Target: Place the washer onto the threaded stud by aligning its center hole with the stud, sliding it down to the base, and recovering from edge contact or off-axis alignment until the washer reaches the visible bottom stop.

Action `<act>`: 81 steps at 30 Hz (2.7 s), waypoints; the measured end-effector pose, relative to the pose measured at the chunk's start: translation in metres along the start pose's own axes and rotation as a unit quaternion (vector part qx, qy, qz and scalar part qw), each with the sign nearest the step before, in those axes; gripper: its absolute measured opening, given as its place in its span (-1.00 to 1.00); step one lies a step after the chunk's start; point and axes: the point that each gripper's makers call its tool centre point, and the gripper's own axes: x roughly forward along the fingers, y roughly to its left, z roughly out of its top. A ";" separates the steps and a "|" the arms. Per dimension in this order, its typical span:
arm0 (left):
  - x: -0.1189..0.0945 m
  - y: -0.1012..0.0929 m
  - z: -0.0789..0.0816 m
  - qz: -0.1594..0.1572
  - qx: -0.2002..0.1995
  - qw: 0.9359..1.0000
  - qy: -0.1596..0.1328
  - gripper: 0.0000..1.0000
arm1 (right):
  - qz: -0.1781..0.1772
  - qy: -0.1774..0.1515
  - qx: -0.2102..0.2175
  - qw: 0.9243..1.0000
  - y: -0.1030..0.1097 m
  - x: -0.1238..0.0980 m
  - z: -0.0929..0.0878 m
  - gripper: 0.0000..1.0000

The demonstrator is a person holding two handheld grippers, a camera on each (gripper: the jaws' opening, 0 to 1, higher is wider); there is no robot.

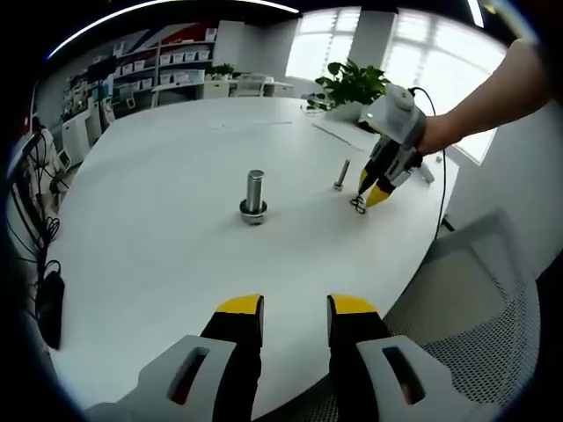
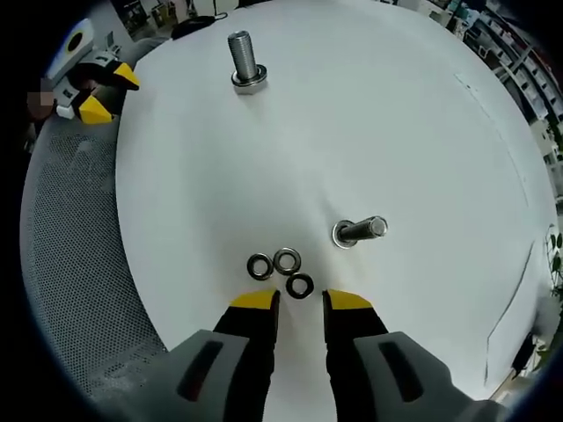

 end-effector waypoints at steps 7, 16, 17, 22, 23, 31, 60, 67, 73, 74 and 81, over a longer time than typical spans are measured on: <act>0.000 0.000 0.001 -0.001 -0.001 1.000 -0.002 -0.46 | 0.005 0.006 -0.011 1.000 0.000 0.000 0.001 -0.55; -0.001 0.000 0.001 0.002 0.000 1.000 -0.002 -0.46 | 0.006 0.020 -0.038 0.999 0.000 0.002 0.003 -0.59; 0.000 0.000 0.000 0.002 0.001 1.000 0.000 -0.46 | 0.006 0.020 -0.042 0.999 0.000 0.001 0.004 -0.60; 0.000 0.000 0.001 0.000 0.001 1.000 -0.001 -0.46 | 0.006 0.022 -0.059 0.998 0.001 0.001 0.005 -0.65; 0.000 0.000 0.001 0.001 0.001 1.000 -0.001 -0.46 | 0.007 0.023 -0.060 0.998 0.001 0.001 0.006 -0.65; 0.001 0.000 0.000 0.000 0.000 1.000 0.000 -0.46 | 0.008 0.040 -0.075 0.996 -0.001 0.003 0.008 -0.70; 0.000 0.002 0.001 0.002 -0.002 1.000 -0.001 -0.46 | -0.015 0.009 -0.005 1.000 -0.001 0.001 0.008 -0.72; 0.000 0.000 0.001 0.001 0.002 1.000 -0.002 -0.46 | -0.017 -0.008 0.024 1.000 -0.002 0.002 0.008 -0.72; -0.001 0.001 0.001 0.002 -0.002 1.000 -0.005 -0.46 | -0.020 -0.017 0.038 0.999 -0.003 0.001 0.008 -0.72; -0.001 0.001 0.002 0.001 -0.002 1.000 -0.006 -0.47 | -0.021 -0.020 0.042 0.999 -0.004 0.002 0.008 -0.72; -0.001 0.002 0.002 0.004 -0.002 1.000 -0.006 -0.47 | -0.034 -0.022 0.062 0.997 -0.008 0.000 0.008 -0.72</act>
